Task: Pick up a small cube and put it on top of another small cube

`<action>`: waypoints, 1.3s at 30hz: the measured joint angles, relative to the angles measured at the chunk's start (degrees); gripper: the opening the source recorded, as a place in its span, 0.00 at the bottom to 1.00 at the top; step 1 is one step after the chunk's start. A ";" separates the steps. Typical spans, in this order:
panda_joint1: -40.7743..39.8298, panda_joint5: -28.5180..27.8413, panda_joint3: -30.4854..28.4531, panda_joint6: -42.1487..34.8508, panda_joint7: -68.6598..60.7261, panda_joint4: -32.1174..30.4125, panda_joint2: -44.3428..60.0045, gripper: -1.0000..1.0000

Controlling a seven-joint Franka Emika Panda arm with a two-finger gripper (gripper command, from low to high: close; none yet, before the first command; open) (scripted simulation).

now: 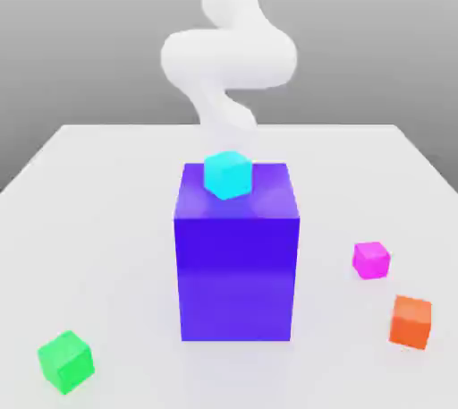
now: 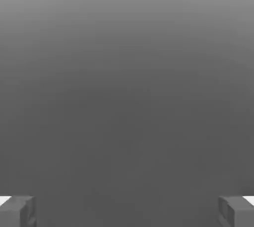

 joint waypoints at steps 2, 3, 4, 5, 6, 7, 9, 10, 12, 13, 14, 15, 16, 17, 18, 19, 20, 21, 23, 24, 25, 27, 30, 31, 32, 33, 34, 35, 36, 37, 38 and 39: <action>1.64 1.49 2.86 2.99 2.57 -3.36 3.64 0.50; 2.44 2.20 4.33 4.45 3.84 -5.00 5.42 0.50; 3.27 2.86 5.80 5.89 5.13 -6.63 7.18 0.50; 4.10 3.50 7.28 7.32 6.43 -8.25 8.92 0.50; 4.95 4.11 8.80 8.75 7.76 -9.87 10.66 0.50; 5.79 4.71 10.34 10.18 9.10 -11.49 12.41 0.50; 7.55 5.83 13.51 13.10 11.90 -14.78 15.97 0.50; 8.47 6.34 15.12 14.59 13.38 -16.46 17.81 0.50; 10.21 7.38 18.68 17.68 16.44 -19.88 21.68 0.50; 11.17 7.75 20.47 19.34 18.18 -21.65 23.77 0.50; 12.17 8.00 22.30 21.08 20.08 -23.46 26.01 0.50; 13.12 8.11 24.27 22.93 22.18 -25.33 28.42 0.50; 13.90 8.01 26.50 24.90 24.56 -27.26 31.07 0.50; 14.82 7.17 28.53 27.07 27.58 -29.28 34.02 0.50; 15.39 3.95 29.76 29.57 31.95 -30.80 37.57 0.50; 16.74 -0.53 28.96 31.60 36.21 -31.33 40.49 0.50; 19.02 -5.51 26.31 33.33 40.28 -31.35 43.04 0.50; 20.94 -10.51 22.75 34.88 44.14 -31.07 45.36 0.50; 26.91 -19.33 14.73 37.79 50.79 -30.13 49.59 0.50; 30.41 -22.48 10.48 39.28 53.18 -29.64 51.57 0.50; 33.98 -24.67 6.39 40.84 54.87 -29.18 53.50 0.50; 39.92 -26.66 -0.01 43.76 56.45 -28.51 56.90 0.00; 39.91 -26.69 0.00 43.80 56.48 -28.51 56.90 0.00; 39.91 -26.71 0.00 43.84 56.50 -28.51 56.90 0.00; 39.90 -26.73 0.00 43.89 56.52 -28.51 56.90 0.00; 41.14 -27.12 -1.33 44.52 56.83 -28.37 57.65 0.00; 40.47 -26.83 -0.58 44.01 56.60 -28.48 57.06 0.00; 38.84 -25.72 1.32 42.97 55.75 -28.76 55.80 0.00; 36.63 -24.07 3.94 41.68 54.49 -29.13 54.20 0.00; 34.51 -21.44 6.73 40.30 52.54 -29.60 52.40 0.00; 32.80 -17.76 9.38 38.92 49.80 -30.12 50.48 0.00; 32.20 -13.59 11.07 37.53 46.77 -30.65 48.47 0.00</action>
